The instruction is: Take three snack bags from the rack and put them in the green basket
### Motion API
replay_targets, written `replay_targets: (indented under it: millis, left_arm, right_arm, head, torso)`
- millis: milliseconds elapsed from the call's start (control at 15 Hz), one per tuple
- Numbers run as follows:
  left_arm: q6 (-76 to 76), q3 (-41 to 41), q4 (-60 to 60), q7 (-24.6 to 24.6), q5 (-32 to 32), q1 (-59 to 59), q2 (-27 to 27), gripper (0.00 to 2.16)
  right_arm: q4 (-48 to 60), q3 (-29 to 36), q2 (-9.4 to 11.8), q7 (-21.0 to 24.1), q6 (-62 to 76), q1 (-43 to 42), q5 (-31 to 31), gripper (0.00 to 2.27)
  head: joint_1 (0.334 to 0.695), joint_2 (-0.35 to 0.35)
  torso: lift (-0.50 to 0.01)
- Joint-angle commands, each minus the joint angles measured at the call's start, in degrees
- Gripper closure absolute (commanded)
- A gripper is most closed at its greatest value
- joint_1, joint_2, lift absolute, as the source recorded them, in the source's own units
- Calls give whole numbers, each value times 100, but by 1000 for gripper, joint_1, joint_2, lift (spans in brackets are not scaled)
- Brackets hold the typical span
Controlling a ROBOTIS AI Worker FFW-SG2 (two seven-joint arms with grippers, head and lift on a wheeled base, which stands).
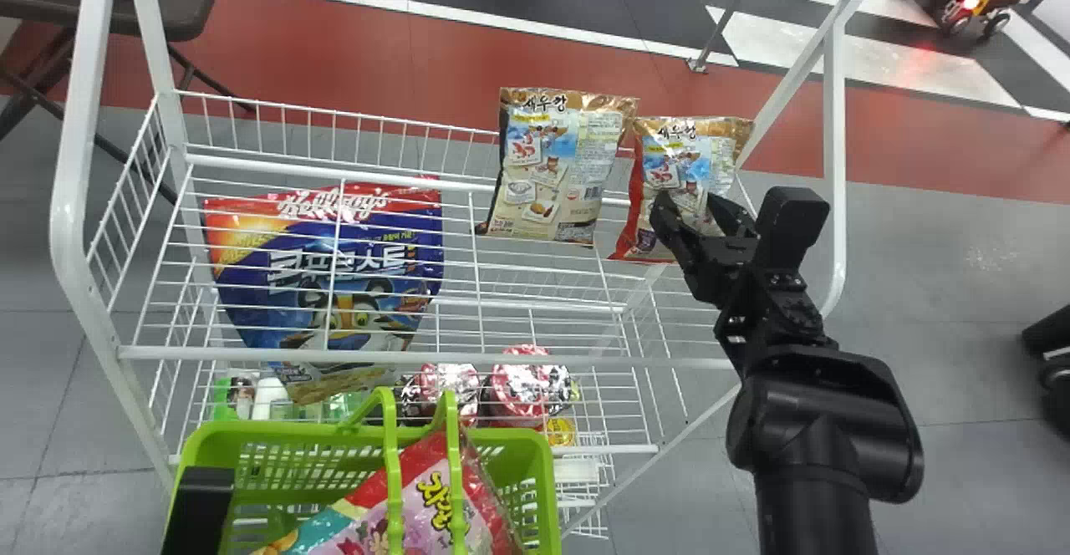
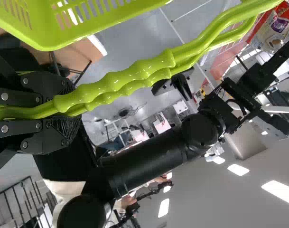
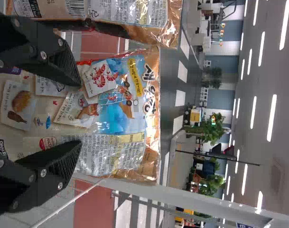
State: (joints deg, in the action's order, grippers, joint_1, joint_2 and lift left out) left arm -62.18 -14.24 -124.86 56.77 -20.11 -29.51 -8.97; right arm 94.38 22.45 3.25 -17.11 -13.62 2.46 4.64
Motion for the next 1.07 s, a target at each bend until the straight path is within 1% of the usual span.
replay_targets:
  millis: [0, 267, 400, 667, 800, 867, 933, 1000]
  left_arm:
    - [-1, 0, 14, 1, -2, 6, -8, 1366]
    - [-18, 0, 6, 10, 7, 6, 1, 1366]
    - [-18, 0, 6, 19, 7, -2, 1, 1366]
    - [-18, 70, -12, 45, 7, -20, -8, 1366]
    - [-18, 123, -21, 45, -10, -20, 1, 1366]
    - [-53, 149, -30, 27, -28, -20, -8, 1366]
    - [-71, 185, -30, 36, -54, -37, 1, 1366]
    - [-71, 246, -30, 45, -98, -64, 27, 1366]
  right_arm:
    - [160, 128, -17, -56, 153, 132, -130, 2189]
    - [749, 286, -61, -38, 328, 642, -596, 2189]
    - [1048, 348, -61, -73, 328, 888, -974, 2189]
    - [2313, 330, -96, -214, 258, 1881, -1606, 2189]
    - [3122, 348, -167, -434, -41, 2488, -1976, 2189]
    - [3482, 392, -211, -618, -463, 2813, -2318, 2189]
    - [3676, 392, -211, -715, -779, 2989, -2556, 2189]
    - [3860, 374, -219, -908, -1271, 3129, -2775, 2189]
  head:
    - [695, -350]
    - [695, -350]
    - [695, -350]
    - [695, -350]
    - [695, -350]
    - [695, -350]
    - [695, -350]
    - [695, -350]
  torso:
    - [-8]
    - [-8]
    - [-8]
    - [-8]
    - [-8]
    - [-8]
    - [-8]
    - [-8]
